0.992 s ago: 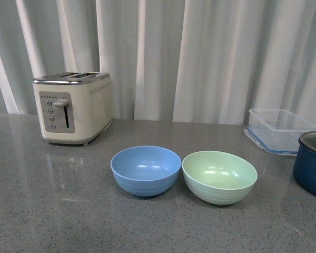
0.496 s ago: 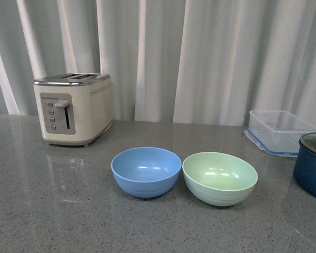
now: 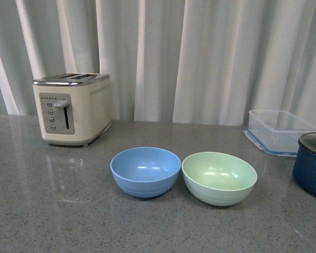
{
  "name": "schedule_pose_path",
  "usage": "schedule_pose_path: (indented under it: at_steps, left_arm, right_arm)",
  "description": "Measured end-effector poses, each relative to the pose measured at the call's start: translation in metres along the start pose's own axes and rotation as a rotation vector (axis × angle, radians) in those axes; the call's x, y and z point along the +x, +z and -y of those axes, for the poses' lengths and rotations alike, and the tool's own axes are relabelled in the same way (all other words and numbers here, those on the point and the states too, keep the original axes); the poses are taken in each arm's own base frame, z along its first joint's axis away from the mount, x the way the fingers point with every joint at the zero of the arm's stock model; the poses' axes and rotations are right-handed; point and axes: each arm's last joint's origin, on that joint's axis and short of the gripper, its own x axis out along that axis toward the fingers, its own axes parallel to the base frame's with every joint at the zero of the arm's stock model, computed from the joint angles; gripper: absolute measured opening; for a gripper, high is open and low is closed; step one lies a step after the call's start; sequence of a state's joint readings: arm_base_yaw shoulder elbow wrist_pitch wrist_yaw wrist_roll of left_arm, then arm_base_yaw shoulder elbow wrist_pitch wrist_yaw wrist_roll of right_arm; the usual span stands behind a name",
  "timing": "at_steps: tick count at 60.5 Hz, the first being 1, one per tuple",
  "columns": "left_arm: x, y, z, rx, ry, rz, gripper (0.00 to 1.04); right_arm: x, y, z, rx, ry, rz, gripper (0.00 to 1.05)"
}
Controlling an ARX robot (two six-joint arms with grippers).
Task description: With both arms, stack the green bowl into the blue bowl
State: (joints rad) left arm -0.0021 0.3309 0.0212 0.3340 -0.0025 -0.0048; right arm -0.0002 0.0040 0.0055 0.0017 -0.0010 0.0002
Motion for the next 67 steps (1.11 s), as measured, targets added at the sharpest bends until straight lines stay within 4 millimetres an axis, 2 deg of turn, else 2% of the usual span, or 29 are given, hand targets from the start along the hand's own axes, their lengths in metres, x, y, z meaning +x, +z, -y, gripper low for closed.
schedule_pose_path:
  at_steps: [49, 59, 61, 63, 67]
  left_arm:
    - [-0.022, -0.003, 0.000, 0.000, 0.000, -0.006, 0.04]
    - [-0.022, -0.003, 0.000, 0.000, 0.000, -0.006, 0.33]
    - [-0.022, -0.003, 0.000, 0.000, 0.001, -0.006, 0.40]
    - [-0.022, -0.003, 0.000, 0.000, 0.000, -0.006, 0.44]
    - [-0.022, -0.003, 0.000, 0.000, -0.002, -0.005, 0.56]
  right_arm:
    - [0.000, 0.000, 0.000, 0.000, 0.000, 0.000, 0.95]
    - [0.000, 0.000, 0.000, 0.000, 0.001, -0.006, 0.95]
    - [0.000, 0.000, -0.001, 0.012, 0.014, -0.099, 0.95]
    - [0.001, 0.004, -0.002, 0.037, 0.033, -0.323, 0.95]
    - [0.008, 0.012, -0.006, 0.044, 0.044, -0.633, 0.95]
